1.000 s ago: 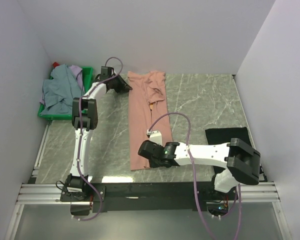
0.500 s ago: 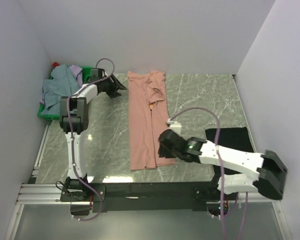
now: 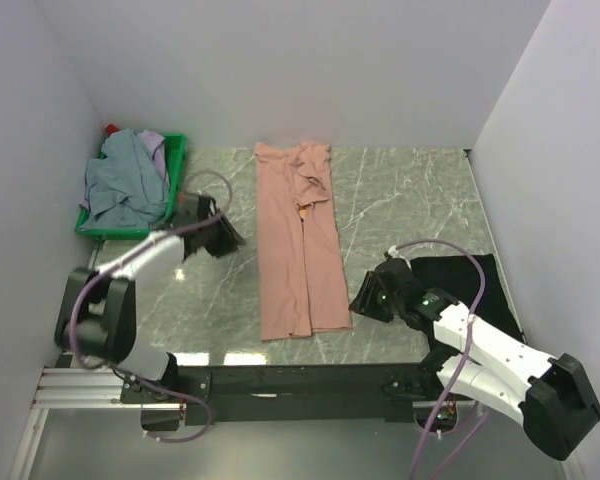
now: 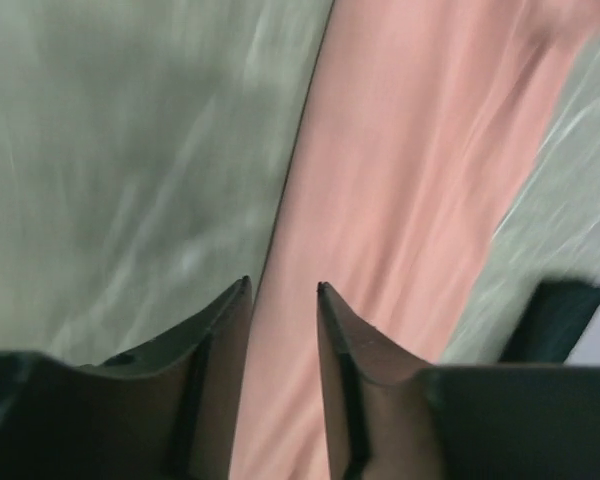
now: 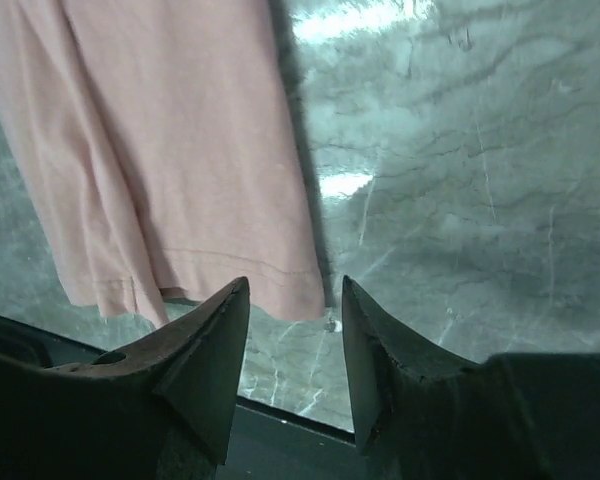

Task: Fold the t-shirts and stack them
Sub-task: Fold the tshirt

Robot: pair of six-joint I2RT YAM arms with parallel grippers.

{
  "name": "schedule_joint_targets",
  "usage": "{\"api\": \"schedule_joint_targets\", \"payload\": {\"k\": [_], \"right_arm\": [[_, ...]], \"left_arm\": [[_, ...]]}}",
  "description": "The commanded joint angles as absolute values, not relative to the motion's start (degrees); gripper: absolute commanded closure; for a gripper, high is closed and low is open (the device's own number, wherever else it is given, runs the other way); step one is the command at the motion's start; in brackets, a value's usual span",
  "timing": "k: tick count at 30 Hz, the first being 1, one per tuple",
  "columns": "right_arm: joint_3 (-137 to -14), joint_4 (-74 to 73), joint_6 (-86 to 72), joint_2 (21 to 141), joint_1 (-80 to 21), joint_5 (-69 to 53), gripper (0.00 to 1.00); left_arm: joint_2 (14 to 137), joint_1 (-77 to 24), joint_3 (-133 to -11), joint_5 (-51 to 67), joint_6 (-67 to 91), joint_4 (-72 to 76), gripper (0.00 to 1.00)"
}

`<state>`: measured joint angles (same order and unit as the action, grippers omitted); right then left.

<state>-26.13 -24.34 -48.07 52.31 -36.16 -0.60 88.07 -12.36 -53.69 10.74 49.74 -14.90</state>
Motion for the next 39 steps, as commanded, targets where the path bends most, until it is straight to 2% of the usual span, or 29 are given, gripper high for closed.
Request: {"api": "schedule_joint_targets", "payload": {"k": [1,3,15,19,27,32,39], "right_arm": [[-24.4,-16.5,-47.4,54.5,-33.8,-9.5,0.51],[-23.6,-14.3,-47.8,55.7,-33.4,-11.8,0.51],[-21.0,-14.3,-48.3,56.9,-31.9,-11.0,0.52],[-20.0,-13.5,-48.0,58.6,-31.8,-12.0,0.52],[-18.7,-11.4,-48.1,60.8,-31.9,-12.5,0.55],[-17.4,-11.3,-48.4,61.2,-31.9,-12.7,0.6],[-16.5,-11.4,-48.3,60.3,-32.0,-12.9,0.6]], "left_arm": [[81.1,-16.3,-43.8,4.4,52.9,-15.2,0.63],[76.6,-18.2,-38.0,4.9,54.4,-15.2,0.64],[60.2,-30.0,-25.9,7.3,60.9,-20.4,0.57],[60.1,-34.1,-22.9,9.8,63.0,-17.8,0.55],[64.2,-39.9,-19.5,12.1,67.0,-10.1,0.57],[65.8,-43.1,-20.4,10.0,68.3,-11.9,0.62],[65.5,-46.0,-20.6,8.3,70.5,-13.5,0.65]]}}
